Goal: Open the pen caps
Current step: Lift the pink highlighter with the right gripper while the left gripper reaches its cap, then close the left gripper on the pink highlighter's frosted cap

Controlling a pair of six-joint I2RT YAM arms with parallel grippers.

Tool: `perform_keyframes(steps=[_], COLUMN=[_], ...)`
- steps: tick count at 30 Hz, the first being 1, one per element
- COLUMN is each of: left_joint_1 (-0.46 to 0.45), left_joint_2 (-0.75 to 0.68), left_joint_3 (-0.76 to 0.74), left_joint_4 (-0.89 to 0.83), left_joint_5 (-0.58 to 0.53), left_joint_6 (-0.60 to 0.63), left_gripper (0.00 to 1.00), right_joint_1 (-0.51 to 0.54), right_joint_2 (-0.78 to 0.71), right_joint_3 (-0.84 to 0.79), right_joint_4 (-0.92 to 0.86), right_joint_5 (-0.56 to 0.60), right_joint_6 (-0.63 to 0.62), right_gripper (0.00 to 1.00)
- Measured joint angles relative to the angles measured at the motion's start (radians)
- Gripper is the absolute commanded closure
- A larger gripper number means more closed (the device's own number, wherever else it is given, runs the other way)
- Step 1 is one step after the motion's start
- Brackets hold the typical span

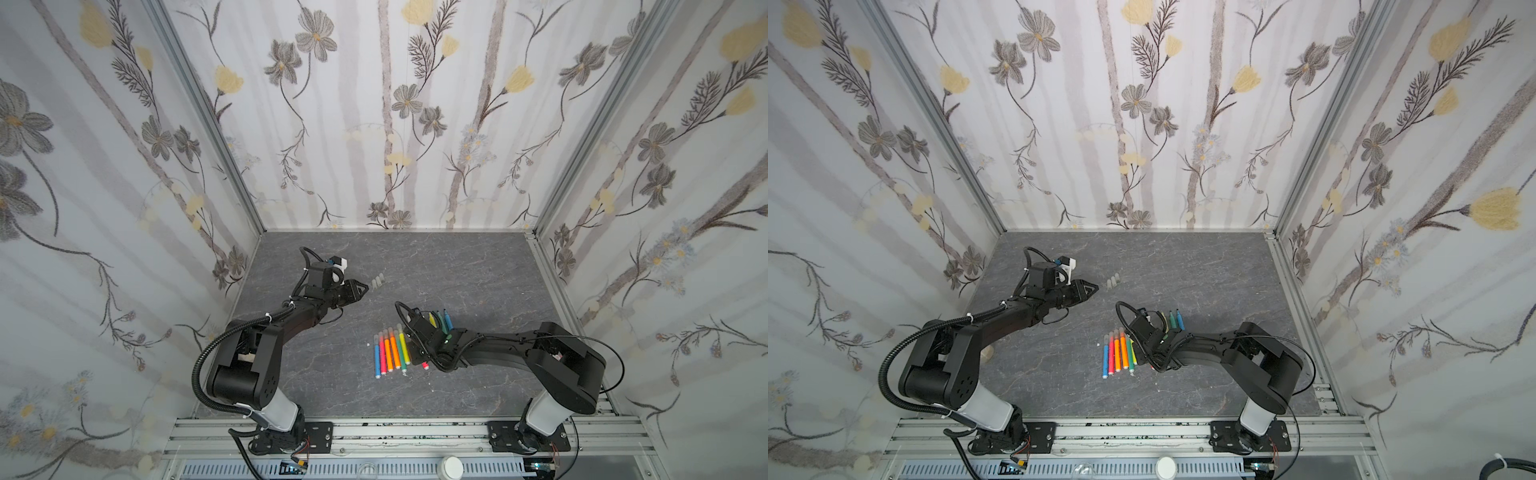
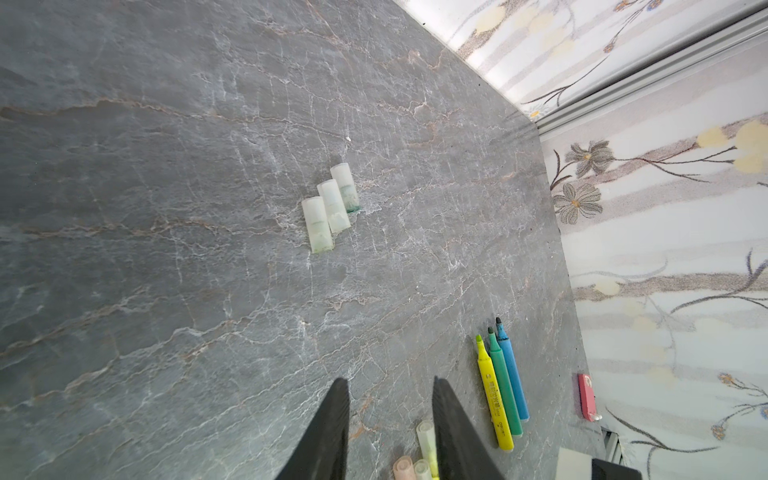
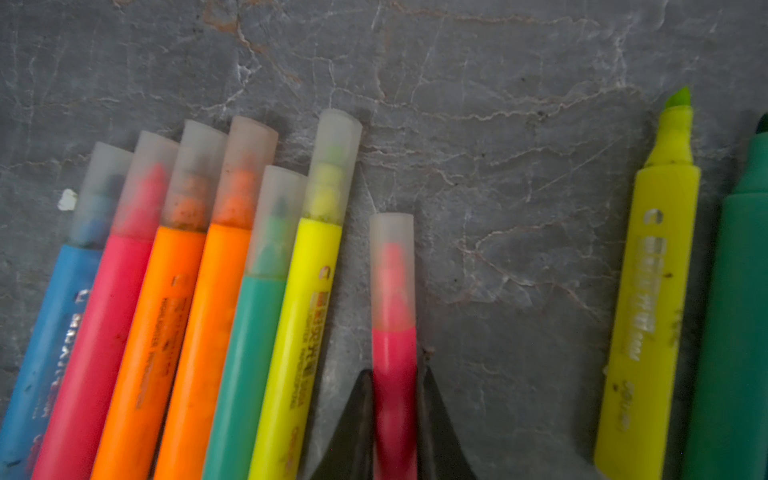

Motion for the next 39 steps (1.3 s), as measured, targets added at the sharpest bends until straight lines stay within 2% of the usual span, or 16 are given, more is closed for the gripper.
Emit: perform_keyframes(steps=[7,14,24,32,39], left_joint_1=[-0.051,-0.148,-0.26,-0.274,-0.279], left_joint_2=[-0.035,-0.055,0.003,0.045,0.095], left_joint_3=[-0.01,-0.023,-0.021,0.006,0.028], left_joint_4=[-0.011,0.017,0.127,0.163,0.193], left_joint_5=[0.03,0.101,0.141,0.132,0.126], left_joint_6=[-0.001,-0.052,-0.138,-0.17,-0.188], left_gripper=[0.66,0.64,0.63,0.63,0.68], right_joint_1=[-0.055,-0.15,-0.197,-0.198,-0.197], right_joint_2=[-0.108,-0.23,-0.186,-0.161,-0.161], right_joint_3=[-0.034,-0.04,0.066,0.083,0.077], right_joint_4=[-0.027,0.06,0.095,0.112,0.122], right_joint_5=[-0.053,-0.156,-0.243,-0.272,-0.279], right_joint_6=[-0.019,-0.058,-0.09,-0.097,-0.096], right_gripper=[0.93,0.94,0.95,0.95,0.95])
